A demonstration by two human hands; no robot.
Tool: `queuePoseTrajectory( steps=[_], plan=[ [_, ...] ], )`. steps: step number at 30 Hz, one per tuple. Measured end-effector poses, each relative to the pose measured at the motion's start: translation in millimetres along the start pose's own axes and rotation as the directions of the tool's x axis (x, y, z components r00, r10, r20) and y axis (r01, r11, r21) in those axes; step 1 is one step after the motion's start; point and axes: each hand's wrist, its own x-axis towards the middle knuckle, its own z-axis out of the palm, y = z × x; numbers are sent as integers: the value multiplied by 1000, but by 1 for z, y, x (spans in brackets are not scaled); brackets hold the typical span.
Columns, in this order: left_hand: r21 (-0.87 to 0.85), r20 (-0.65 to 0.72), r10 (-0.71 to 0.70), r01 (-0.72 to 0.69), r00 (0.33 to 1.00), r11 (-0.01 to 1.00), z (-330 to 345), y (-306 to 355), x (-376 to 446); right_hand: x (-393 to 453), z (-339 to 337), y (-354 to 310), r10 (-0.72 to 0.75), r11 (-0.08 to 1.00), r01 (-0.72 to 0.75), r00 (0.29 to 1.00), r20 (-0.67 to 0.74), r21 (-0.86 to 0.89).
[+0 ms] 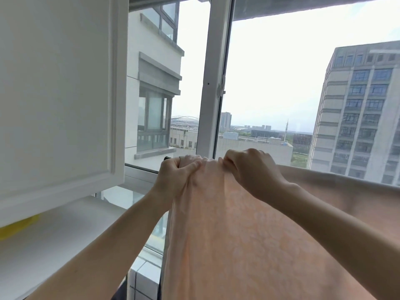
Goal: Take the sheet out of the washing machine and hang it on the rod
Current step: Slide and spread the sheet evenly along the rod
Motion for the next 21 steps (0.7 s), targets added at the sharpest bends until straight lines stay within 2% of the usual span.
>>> queuePoseTrajectory(
  steps=[8, 16, 18, 21],
  plan=[
    [-30, -121, 41, -45, 992, 999, -36, 0, 28, 28, 20, -28, -62, 998, 63, 998, 26, -28],
    [19, -330, 31, -26, 943, 999, -93, -23, 54, 53, 40, -53, -115, 993, 116, 992, 41, -21],
    [19, -380, 7, 0, 925, 1000, -111, -33, 58, 59, 45, -58, -125, 991, 127, 991, 49, -34],
    [-81, -444, -107, 80, 890, 994, -141, -51, 60, 71, 49, -62, -120, 992, 121, 991, 55, -23]
  ],
)
